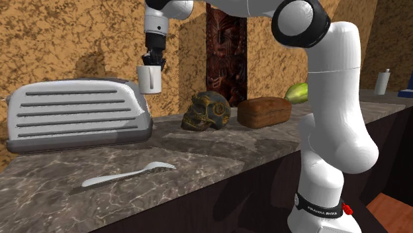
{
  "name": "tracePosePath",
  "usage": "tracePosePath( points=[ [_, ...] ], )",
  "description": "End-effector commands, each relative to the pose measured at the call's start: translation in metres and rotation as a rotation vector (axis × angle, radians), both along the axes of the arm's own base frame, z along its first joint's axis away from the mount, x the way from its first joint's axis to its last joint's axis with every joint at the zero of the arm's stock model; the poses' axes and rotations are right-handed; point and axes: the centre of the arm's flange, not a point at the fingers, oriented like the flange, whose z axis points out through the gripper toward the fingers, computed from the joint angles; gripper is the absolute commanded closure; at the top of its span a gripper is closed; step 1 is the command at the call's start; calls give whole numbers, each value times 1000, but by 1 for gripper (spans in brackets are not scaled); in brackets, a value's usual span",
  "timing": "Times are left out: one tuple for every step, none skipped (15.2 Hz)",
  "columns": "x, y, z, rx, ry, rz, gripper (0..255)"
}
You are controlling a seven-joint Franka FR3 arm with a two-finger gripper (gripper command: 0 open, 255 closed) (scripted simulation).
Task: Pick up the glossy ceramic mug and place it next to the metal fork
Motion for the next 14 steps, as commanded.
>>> tracePosePath(
  points=[
    [8, 35, -12, 10, 9, 12, 255],
    [10, 48, -14, 10, 9, 12, 255],
    [13, 61, -15, 10, 9, 12, 255],
    [15, 74, -17, 10, 9, 12, 255],
    [18, 87, -19, 10, 9, 12, 255],
    [20, 100, -20, 10, 9, 12, 255],
    [23, 112, -22, 10, 9, 12, 255],
    [25, 125, -24, 10, 9, 12, 255],
    [28, 138, -25, 10, 9, 12, 255],
    [30, 151, -27, 10, 9, 12, 255],
    [32, 164, -28, 10, 9, 12, 255],
    [35, 177, -30, 10, 9, 12, 255],
    [37, 190, -32, 10, 9, 12, 255],
    [40, 202, -33, 10, 9, 12, 255]
  ],
)
